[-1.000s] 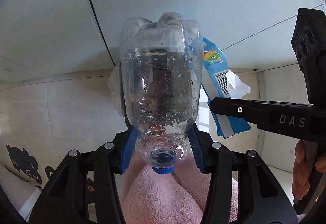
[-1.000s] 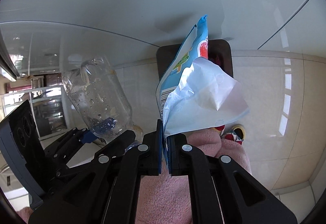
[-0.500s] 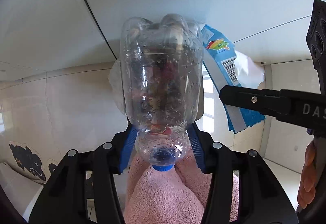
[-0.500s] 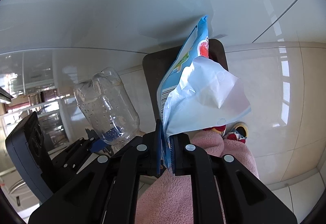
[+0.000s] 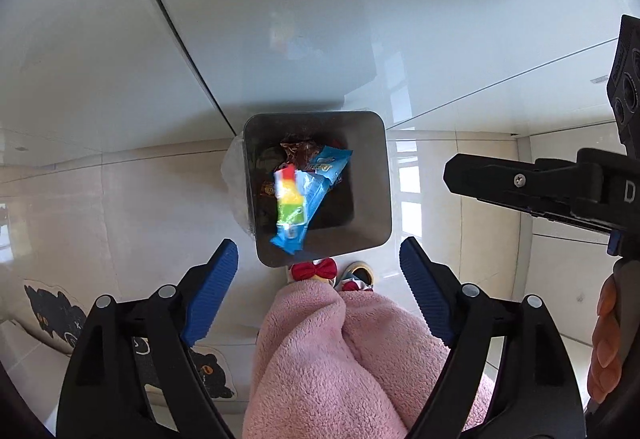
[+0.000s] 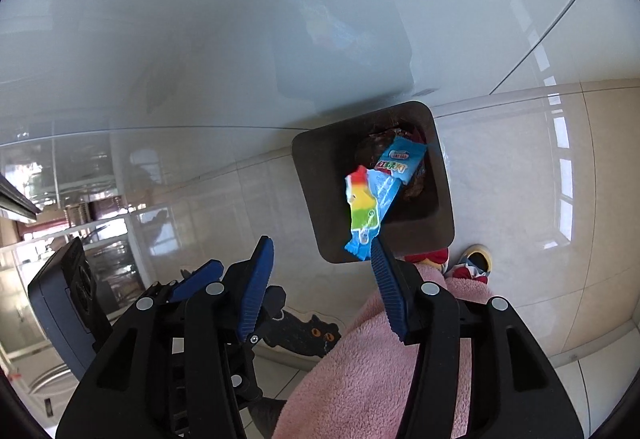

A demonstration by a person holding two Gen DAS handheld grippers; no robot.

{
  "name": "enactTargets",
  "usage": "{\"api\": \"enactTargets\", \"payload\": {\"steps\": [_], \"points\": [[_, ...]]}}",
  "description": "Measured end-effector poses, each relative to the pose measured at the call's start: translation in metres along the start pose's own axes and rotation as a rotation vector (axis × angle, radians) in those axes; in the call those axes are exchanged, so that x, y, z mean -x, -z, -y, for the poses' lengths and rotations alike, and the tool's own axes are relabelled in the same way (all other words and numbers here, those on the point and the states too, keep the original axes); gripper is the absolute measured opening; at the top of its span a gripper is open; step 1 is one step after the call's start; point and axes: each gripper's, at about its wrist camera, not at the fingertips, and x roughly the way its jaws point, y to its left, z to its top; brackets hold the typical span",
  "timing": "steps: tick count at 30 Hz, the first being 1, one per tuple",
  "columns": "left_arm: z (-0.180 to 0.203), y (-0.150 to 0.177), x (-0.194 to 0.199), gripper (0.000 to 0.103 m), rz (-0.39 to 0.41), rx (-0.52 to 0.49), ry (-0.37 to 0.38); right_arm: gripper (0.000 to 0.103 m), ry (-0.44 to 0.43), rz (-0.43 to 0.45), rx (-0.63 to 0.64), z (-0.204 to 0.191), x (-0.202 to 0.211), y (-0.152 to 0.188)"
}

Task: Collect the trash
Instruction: 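Grasp the white milk carton with the left tool while the right tool grasps a yellow foam net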

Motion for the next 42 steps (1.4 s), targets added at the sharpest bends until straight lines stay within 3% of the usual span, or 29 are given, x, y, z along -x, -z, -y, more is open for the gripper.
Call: {"api": "enactTargets", "payload": {"steps": [12,20,24,32,42], "points": [[0.028,0.013,0.107,0.081,0.121,-0.019,-0.001,0.053,-0.019,0.106,0.113,-0.027,0.106,0.036],[0.06,0.016,0.193,0.084,0.246,-0.055,-0.006,0.055,-0.022,0.268,0.194,-0.047,0.204,0.058],[0.078,0.011,0.229,0.084,0.311,-0.088,0.001,0.06,-0.007,0.391,0.218,-0.05,0.257,0.061],[0.117,-0.031,0.287,0.084,0.424,-0.16,0.034,0.062,0.083,0.622,0.199,-0.037,0.341,0.039],[0.16,-0.102,0.291,0.084,0.456,-0.252,0.051,0.062,0.171,0.715,0.112,-0.002,0.383,-0.006]]}}
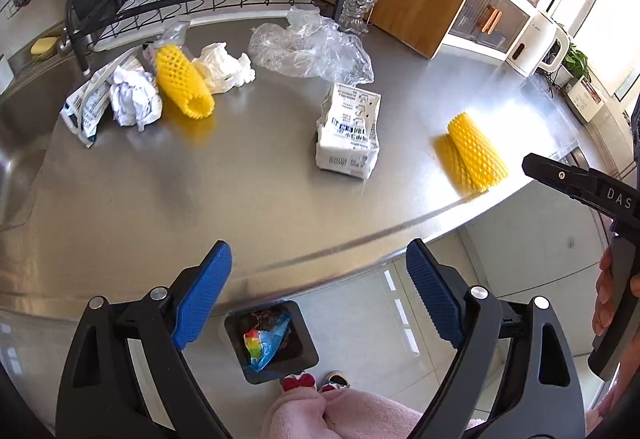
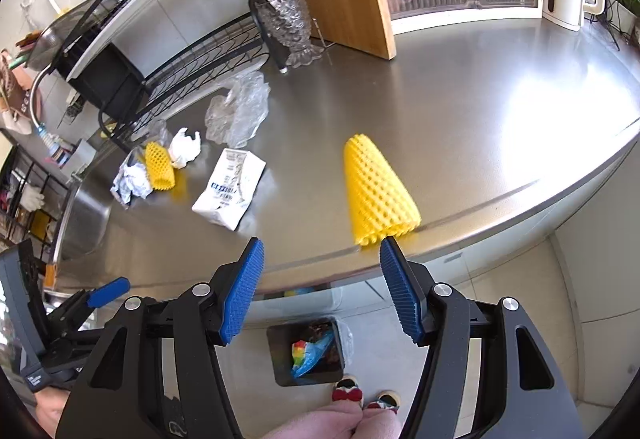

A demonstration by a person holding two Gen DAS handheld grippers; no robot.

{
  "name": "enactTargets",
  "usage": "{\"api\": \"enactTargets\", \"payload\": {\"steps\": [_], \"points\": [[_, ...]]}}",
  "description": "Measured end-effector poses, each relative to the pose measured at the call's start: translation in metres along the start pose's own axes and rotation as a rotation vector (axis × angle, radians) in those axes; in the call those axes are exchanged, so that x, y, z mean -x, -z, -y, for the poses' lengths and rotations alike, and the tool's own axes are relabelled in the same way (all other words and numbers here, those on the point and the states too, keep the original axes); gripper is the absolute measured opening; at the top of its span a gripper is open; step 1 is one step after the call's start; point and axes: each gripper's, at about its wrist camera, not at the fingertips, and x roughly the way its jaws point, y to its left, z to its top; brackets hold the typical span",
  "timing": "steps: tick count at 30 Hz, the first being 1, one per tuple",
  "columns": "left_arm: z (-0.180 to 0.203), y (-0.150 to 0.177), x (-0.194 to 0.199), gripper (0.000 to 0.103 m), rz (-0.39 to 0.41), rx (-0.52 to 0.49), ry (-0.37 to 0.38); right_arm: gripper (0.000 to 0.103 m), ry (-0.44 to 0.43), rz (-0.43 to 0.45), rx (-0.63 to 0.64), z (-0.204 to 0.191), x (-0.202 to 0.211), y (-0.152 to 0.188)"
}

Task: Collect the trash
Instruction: 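Grasp the white milk carton with the left tool while the right tool grasps a yellow foam net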

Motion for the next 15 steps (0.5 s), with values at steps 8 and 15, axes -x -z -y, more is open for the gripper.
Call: {"api": "enactTargets", "payload": {"steps": [8,15], "points": [[0.014,-0.046,-0.05,0.084,-0.032,-0.048,0.026,0.062,0.091,-0.018,0.01,0.015,-0.035,-0.02],[0.017,-0.067,-0.089,0.074,-0.068,-0.066,0.032,0.062,0.113,-0.063,0.007,0.02,-0.066,-0.023]]}}
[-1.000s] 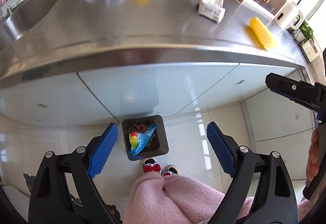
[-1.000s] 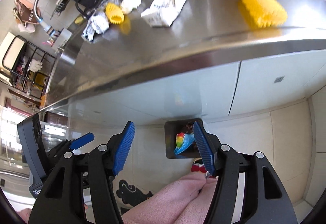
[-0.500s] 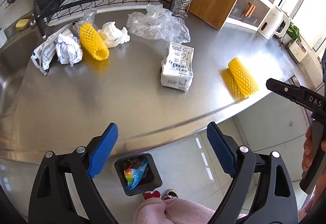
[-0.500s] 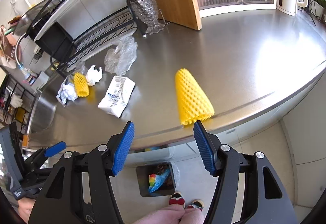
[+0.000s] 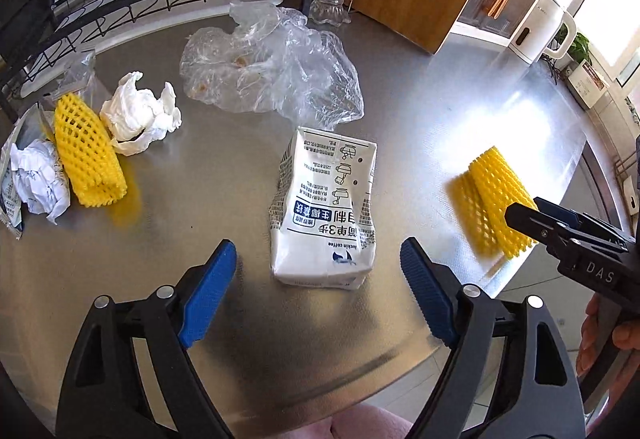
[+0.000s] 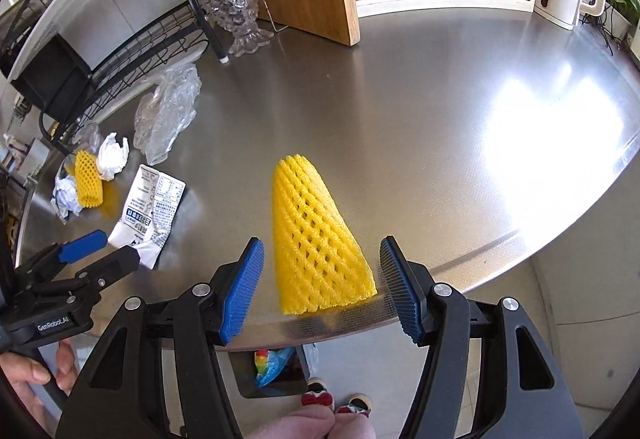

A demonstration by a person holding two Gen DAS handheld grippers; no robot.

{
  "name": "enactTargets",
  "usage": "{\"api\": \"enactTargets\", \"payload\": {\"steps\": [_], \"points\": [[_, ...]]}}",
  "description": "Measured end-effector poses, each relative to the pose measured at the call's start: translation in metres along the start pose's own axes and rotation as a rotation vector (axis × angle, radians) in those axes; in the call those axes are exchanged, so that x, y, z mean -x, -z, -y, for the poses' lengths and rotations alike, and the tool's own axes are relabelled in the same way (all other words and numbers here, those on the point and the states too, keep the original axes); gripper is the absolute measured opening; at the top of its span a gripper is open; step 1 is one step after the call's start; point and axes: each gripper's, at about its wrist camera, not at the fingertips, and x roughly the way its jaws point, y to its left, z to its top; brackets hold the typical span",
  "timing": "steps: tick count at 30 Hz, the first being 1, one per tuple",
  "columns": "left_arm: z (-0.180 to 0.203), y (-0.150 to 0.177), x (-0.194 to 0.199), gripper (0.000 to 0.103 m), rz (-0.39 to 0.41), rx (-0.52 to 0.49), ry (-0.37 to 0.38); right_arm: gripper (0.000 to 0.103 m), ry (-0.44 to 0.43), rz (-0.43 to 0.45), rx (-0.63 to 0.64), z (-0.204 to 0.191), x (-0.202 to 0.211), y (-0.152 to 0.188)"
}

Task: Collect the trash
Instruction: 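Grasp the white milk carton with the left tool while the right tool grasps a yellow foam net, then carry the carton and yellow foam net over the black bin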

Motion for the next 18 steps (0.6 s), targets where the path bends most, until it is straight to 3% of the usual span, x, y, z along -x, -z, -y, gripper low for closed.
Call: {"api": "enactTargets", "payload": {"steps": [2,4,6,12,18], "points": [[-0.001,-0.003,-0.008,0.064,-0.015,-0.008,-0.001,0.061,-0.002,-0.009,0.008,-0.003,-0.005,0.0],[0.001,-0.003,-0.009,0.059,-0.005,-0.037,-0.013,0.046,0.008,-0.01,0.022,-0.006,-0.008,0.001],[0.003,-0.004,-0.009,0.052,-0.002,-0.056,-0.014,0.039,0.016,-0.013,0.04,-0.009,-0.01,0.002],[0.007,0.005,-0.005,0.049,0.014,-0.08,-0.009,0.014,0.024,0.003,0.084,-0.019,-0.008,0.003],[-0.001,0.02,0.022,0.048,0.055,-0.056,-0.021,0.012,-0.019,0.003,0.081,-0.03,-0.001,0.008]]}}
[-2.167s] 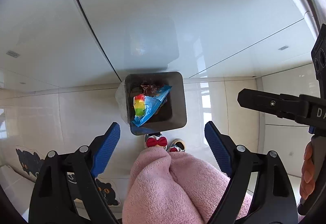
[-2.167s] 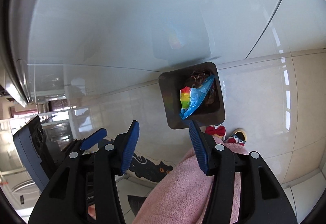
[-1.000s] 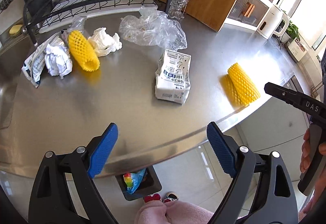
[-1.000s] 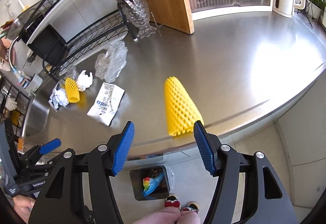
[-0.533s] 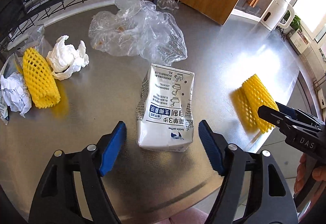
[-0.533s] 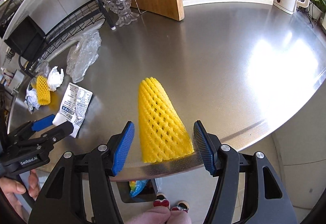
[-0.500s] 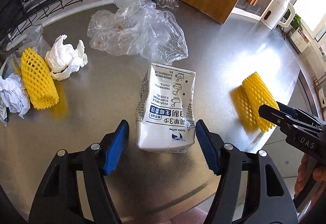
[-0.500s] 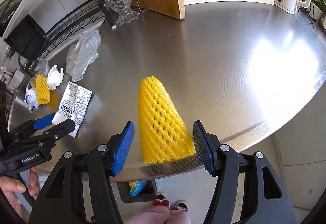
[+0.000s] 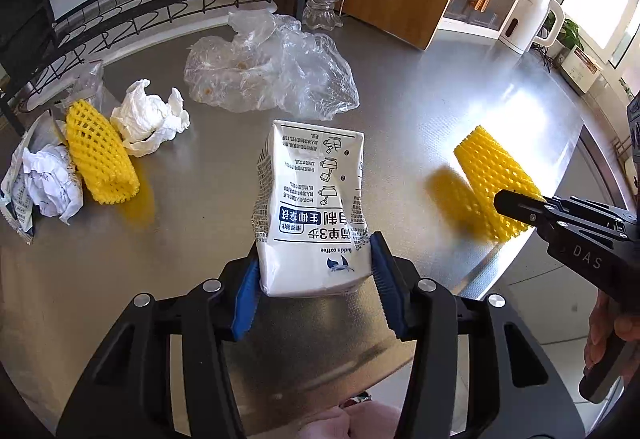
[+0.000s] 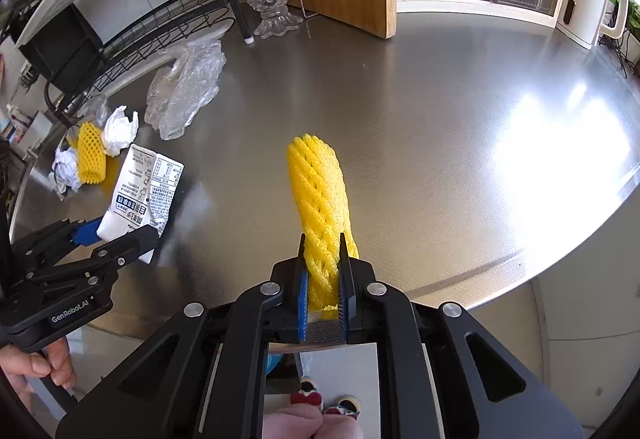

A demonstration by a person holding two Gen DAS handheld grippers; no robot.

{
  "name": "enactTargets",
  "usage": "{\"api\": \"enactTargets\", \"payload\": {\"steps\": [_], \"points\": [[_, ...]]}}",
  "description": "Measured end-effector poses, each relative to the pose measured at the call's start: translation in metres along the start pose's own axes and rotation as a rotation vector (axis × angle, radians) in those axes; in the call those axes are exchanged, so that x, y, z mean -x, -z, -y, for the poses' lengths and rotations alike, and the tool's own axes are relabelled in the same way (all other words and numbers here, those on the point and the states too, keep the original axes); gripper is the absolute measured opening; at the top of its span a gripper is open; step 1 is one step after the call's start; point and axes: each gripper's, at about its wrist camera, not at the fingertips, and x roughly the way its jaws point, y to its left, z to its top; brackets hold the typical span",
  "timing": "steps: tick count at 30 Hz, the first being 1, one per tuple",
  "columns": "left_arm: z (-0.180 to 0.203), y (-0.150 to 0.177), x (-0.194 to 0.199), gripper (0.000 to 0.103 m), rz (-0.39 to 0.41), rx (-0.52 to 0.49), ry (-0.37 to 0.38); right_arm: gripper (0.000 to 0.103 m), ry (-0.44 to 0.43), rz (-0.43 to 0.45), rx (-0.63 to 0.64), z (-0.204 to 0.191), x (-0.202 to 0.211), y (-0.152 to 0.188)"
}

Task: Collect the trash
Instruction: 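Carry the carton and yellow foam net over the black bin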

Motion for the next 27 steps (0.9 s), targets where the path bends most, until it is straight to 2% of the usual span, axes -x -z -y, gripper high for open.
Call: {"api": "enactTargets", "payload": {"steps": [7,14,20,26,27], "points": [[-0.017,0.029,0.046,0.048,0.047,0.049,-0.042,0.012,-0.069,0.026,0.067,-0.035,0.024,0.013],[-0.029,0.08,0.092,0.048,0.068,0.125,-0.083,0.012,-0.15,0.025,0.147,-0.074,0.048,0.041],[-0.031,0.136,0.12,0.048,0.057,0.192,-0.114,0.012,-0.223,-0.047,0.223,-0.103,0.056,0.087],[-0.04,0.186,0.116,0.048,-0.004,0.257,-0.123,0.012,-0.247,-0.139,0.276,-0.121,0.042,0.136],[-0.042,0.194,0.112,0.048,-0.018,0.268,-0.123,0.012,-0.247,-0.139,0.276,-0.121,0.042,0.136]]}}
